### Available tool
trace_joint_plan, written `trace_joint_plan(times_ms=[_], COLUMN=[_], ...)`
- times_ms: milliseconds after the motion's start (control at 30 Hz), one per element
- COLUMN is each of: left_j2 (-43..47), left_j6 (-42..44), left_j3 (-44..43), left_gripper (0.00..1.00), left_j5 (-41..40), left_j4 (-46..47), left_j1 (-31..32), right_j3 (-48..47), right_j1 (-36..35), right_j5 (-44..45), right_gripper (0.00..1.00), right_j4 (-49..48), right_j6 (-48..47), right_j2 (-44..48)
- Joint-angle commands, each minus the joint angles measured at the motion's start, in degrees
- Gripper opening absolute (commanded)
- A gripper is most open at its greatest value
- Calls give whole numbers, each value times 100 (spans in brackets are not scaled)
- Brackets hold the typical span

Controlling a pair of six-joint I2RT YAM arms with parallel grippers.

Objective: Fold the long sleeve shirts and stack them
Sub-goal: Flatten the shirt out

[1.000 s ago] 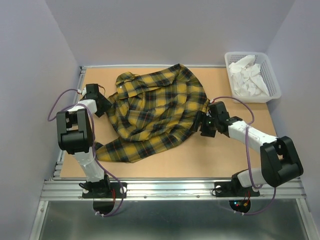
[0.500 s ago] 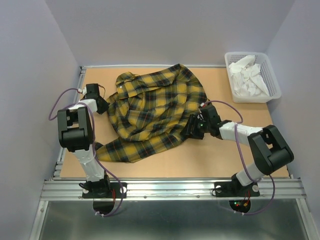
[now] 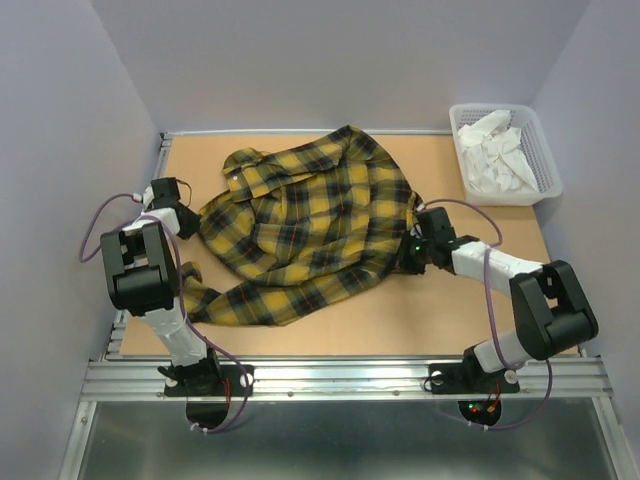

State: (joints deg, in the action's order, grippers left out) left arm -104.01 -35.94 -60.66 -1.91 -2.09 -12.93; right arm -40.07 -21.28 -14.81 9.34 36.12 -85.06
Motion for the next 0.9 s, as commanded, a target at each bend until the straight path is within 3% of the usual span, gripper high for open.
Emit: trace_joint_plan(times_ms=[0, 200, 400, 600, 733, 867], left_j2=[888, 1461, 2076, 2876, 3430, 3659], left_j6=[-298, -440, -572, -229, -158, -211], left_j3=[581, 240, -866, -2133, -1705, -676], left_gripper=[0, 0, 0, 0, 0, 0], left_j5=[-240, -99, 112, -282, -635, -363], left_j4=[-240, -503, -924, -1276, -1383, -1259], left_j1=[-166, -342, -342, -333, -333, -333], right_j3=[-738, -2029, -3941, -5168, -4959, -4431], right_j1=[852, 1363, 1460, 1460, 1469, 1469], right_j5=[610, 1050, 1155, 1454, 1657, 1552], right_gripper=[1, 1, 1, 1, 0, 1], right_j4=[1358, 2238, 2642, 2853, 2942, 2985], right_j6=[-825, -1309, -1274, -1423, -1476, -1502], right_j2=[551, 833, 692, 762, 1025, 1201])
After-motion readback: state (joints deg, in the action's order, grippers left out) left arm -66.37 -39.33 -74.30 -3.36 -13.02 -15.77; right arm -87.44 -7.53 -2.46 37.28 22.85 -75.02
